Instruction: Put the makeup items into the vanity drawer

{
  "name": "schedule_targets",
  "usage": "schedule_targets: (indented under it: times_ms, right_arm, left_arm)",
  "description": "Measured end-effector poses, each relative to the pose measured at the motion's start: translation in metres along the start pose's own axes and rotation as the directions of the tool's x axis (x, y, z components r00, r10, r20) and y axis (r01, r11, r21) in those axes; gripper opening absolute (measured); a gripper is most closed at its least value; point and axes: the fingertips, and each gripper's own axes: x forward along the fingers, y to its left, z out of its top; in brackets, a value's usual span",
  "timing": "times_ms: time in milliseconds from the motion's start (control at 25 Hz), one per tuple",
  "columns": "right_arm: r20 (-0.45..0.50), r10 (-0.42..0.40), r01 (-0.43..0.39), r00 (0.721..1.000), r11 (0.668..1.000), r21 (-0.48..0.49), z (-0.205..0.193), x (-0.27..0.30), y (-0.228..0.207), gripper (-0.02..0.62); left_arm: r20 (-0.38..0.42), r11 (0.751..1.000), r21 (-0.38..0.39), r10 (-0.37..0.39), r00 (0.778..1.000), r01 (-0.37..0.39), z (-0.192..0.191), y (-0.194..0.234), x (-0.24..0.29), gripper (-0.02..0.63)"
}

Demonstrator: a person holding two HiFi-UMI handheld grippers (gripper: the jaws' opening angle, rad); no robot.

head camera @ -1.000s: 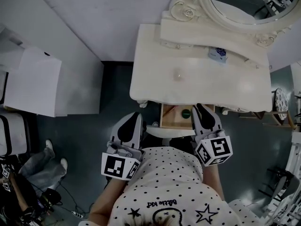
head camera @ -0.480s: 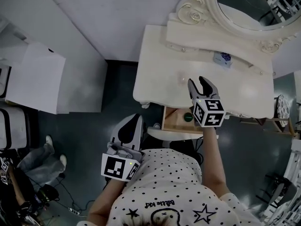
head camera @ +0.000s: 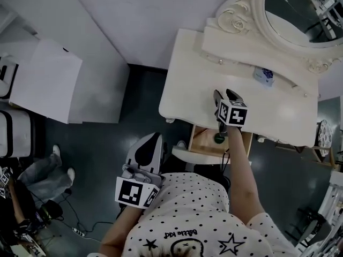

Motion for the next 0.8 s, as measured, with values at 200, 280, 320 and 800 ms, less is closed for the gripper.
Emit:
schedule_targets:
  times_ms: [200, 280, 320, 800]
  right_arm:
    - [-0.021, -0.016, 0.016, 1.000, 1.000, 0.024, -0.007, 0.014, -0.003, 0.202]
    - [-0.027, -0.016, 0.017, 0.999, 1.000, 0.020, -0.007, 0.016, -0.002, 0.202]
    - [-0.031, -0.013, 0.014, 0.999, 1.000, 0.023, -0.008, 0.017, -0.002, 0.201]
    - [0.051, 0.003, -0.006, 0.999, 0.998, 0.070, 0.011, -0.008, -0.004, 0.138]
  left_arm:
    - [-0.007, 1.000, -0.015, 0.023, 1.000, -0.024, -0.002, 0.008, 0.000, -0.005]
    - [-0.008, 0.999, -0.018, 0.027, 1.000, -0.027, -0.002, 0.009, 0.000, -0.005]
    - [-0.008, 0.999, -0.019, 0.027, 1.000, -0.027, -0.002, 0.009, 0.001, -0.005]
    - [-0.013, 1.000, -0.015, -0.006, 1.000, 0.006, -0.002, 0.003, 0.006, -0.005]
